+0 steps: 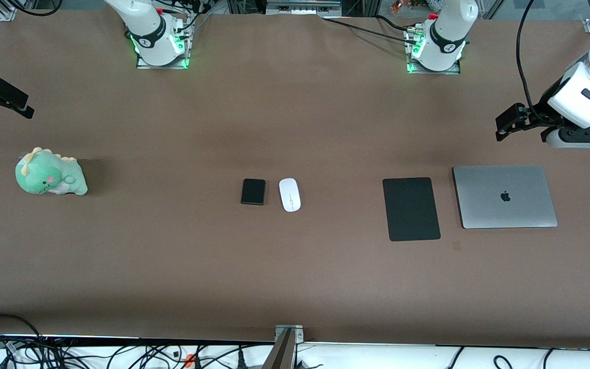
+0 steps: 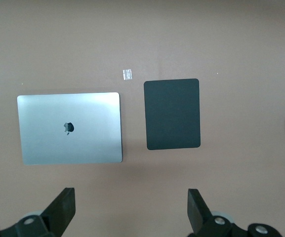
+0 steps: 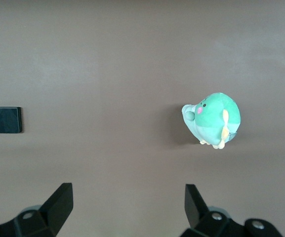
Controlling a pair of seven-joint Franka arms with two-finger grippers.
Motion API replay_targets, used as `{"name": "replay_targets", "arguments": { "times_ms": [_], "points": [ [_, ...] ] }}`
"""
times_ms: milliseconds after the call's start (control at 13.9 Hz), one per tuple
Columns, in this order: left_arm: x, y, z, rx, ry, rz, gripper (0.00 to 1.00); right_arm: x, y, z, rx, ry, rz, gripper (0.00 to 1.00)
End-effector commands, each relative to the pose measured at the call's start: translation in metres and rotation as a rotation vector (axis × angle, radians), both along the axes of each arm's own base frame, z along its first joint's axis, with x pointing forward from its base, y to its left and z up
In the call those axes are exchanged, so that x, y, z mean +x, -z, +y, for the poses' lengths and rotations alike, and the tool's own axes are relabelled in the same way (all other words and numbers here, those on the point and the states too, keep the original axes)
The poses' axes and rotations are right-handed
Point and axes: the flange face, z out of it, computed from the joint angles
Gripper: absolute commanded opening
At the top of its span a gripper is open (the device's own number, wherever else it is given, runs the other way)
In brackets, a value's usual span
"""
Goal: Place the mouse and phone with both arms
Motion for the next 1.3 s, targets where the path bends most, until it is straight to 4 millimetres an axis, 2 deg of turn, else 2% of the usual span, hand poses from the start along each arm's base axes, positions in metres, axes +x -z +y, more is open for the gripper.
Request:
{"name": "replay_targets", "arguments": {
  "times_ms": [0,1225],
  "points": [
    [0.0031,-0.0022,0.0013,0.019,0.027,-0.001,1.0,-0.0062,-0.0025,0.0021,0.016,0.004,-0.002,1.0],
    [0.0054,-0.004,0.0021,0.017,0.01,-0.003,1.0,-0.0054,-0.0001,0.0028,0.022,0.004,0.003,1.0]
  ]
}}
